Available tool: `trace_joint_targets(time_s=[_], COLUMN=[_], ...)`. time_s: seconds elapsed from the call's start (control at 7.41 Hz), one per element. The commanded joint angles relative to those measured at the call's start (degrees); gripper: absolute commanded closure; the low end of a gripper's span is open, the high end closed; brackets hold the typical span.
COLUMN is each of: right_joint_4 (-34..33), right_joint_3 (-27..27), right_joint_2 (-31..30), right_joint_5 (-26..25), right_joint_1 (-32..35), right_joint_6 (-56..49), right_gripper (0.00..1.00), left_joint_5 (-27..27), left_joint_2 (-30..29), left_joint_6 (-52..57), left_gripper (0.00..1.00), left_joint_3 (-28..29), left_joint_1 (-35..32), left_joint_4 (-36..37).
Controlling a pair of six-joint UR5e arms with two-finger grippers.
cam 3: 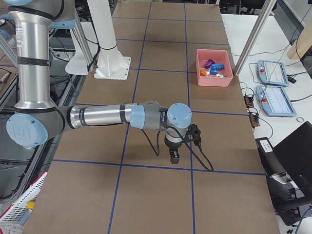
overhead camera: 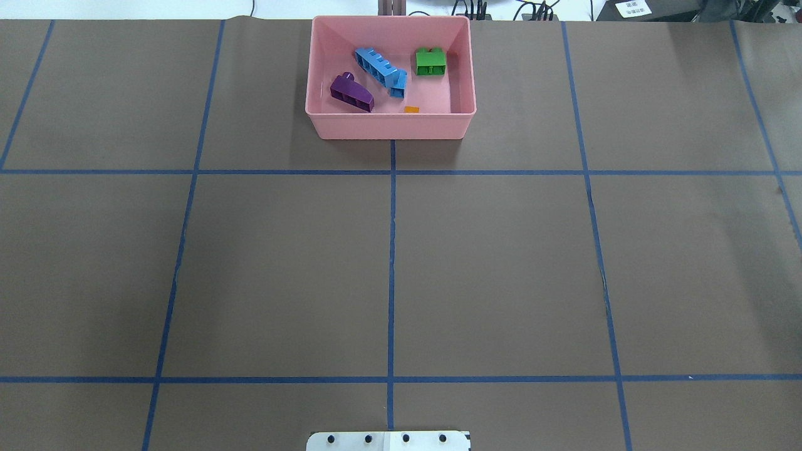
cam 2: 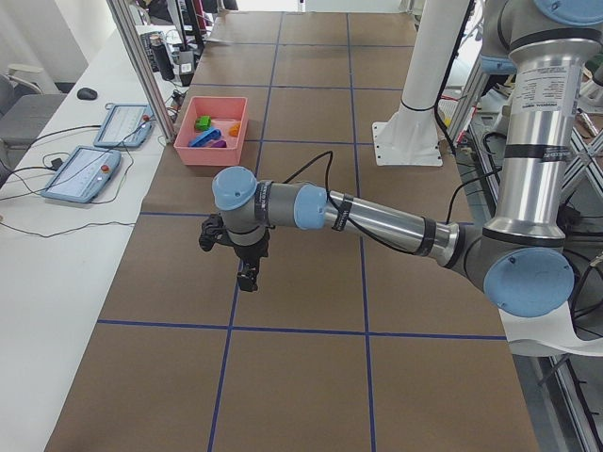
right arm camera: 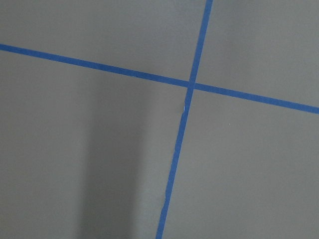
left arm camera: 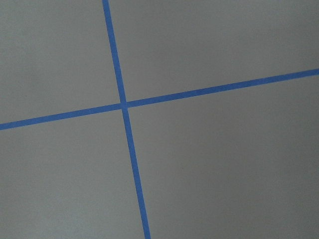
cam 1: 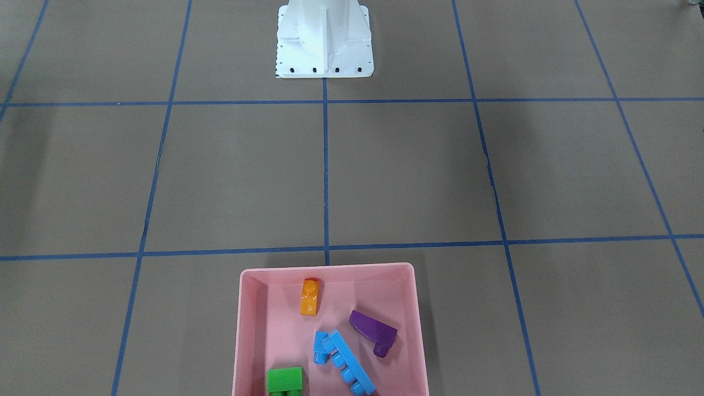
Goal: Put all blocks into box
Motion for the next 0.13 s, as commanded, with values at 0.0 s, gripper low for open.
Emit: trace_joint_targets(time_s=[0.0], right_joint_4=[-0.1], right_joint_3=[0.5], right_joint_2=[0.0], right_joint_5=[0.1], right_joint_1=[0.0], right_joint_6=[0.0], right_gripper=[0.00], left_joint_5=[0.1], left_joint_2=[-0.1], left_joint_6=[0.0], left_gripper=[0.00], left_joint_3=[-0.5], left_joint_1=[0.0], left_joint_4=[0.0])
